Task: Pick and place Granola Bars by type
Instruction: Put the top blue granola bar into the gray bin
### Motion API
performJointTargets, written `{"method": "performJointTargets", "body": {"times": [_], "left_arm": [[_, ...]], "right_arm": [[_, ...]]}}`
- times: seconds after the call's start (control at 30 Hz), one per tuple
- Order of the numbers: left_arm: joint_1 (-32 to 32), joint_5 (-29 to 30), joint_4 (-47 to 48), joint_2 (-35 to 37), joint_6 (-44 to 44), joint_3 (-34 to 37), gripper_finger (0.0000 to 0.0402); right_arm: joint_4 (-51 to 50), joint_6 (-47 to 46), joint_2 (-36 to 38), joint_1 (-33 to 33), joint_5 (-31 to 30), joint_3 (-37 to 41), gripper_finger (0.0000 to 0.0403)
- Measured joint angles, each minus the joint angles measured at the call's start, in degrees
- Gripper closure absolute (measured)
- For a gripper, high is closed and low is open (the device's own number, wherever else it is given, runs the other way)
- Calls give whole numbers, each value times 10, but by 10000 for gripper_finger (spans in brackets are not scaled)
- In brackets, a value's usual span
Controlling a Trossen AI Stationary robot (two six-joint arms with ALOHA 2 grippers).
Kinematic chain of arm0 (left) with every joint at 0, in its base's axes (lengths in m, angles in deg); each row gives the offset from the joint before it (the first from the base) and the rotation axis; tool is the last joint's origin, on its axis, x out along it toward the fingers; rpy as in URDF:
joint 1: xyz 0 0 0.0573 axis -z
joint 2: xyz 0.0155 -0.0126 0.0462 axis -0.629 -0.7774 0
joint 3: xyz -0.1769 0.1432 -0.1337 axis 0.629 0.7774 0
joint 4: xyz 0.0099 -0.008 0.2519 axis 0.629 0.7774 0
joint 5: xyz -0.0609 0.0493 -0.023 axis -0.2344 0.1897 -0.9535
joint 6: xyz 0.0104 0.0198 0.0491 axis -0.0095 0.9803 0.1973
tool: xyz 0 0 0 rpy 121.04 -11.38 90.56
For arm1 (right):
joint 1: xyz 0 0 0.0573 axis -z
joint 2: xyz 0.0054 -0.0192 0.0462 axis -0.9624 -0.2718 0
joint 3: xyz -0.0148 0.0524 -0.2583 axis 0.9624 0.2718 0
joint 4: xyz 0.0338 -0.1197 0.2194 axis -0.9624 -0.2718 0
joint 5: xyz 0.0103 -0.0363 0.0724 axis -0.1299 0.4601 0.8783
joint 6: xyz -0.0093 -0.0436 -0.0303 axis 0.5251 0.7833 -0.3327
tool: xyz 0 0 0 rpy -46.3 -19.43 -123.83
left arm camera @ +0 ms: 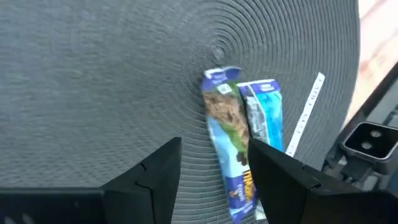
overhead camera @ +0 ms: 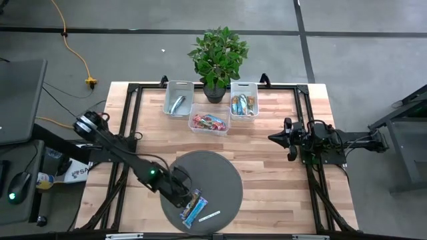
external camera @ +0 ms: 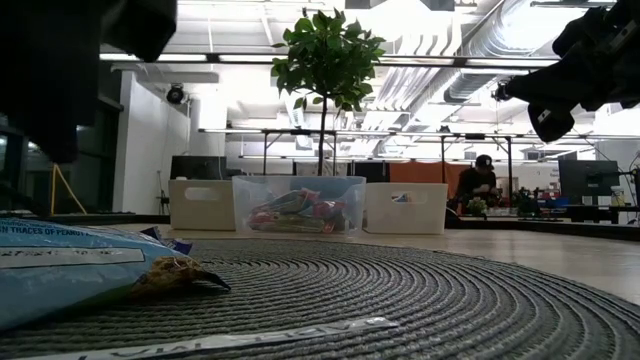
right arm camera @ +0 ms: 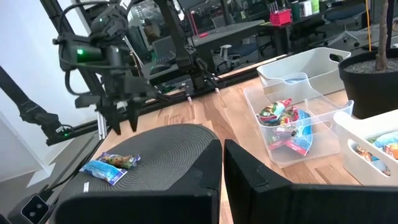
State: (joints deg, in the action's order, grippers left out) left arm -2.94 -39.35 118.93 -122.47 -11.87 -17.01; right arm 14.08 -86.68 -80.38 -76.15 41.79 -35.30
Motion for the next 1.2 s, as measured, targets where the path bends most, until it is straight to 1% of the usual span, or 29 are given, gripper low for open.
{"method": "performJointTargets", "body": {"times": [0.27, 0.57, 0.8, 1.0, 1.2], "left_arm": [[0, -30, -55, -45, -15, 0, 221], [-1, -14, -63, -76, -15, 0, 221], [-1, -12, -73, -82, -17, 0, 221], [-1, 3, -98, -82, -10, 0, 221], [-16, 2, -100, -82, 3, 0, 221]], "right_arm": [[0, 0, 0, 0, 0, 0, 402], [0, 0, 0, 0, 0, 0, 402], [0, 0, 0, 0, 0, 0, 402], [0, 0, 0, 0, 0, 0, 402], [0, 0, 0, 0, 0, 0, 402]]}}
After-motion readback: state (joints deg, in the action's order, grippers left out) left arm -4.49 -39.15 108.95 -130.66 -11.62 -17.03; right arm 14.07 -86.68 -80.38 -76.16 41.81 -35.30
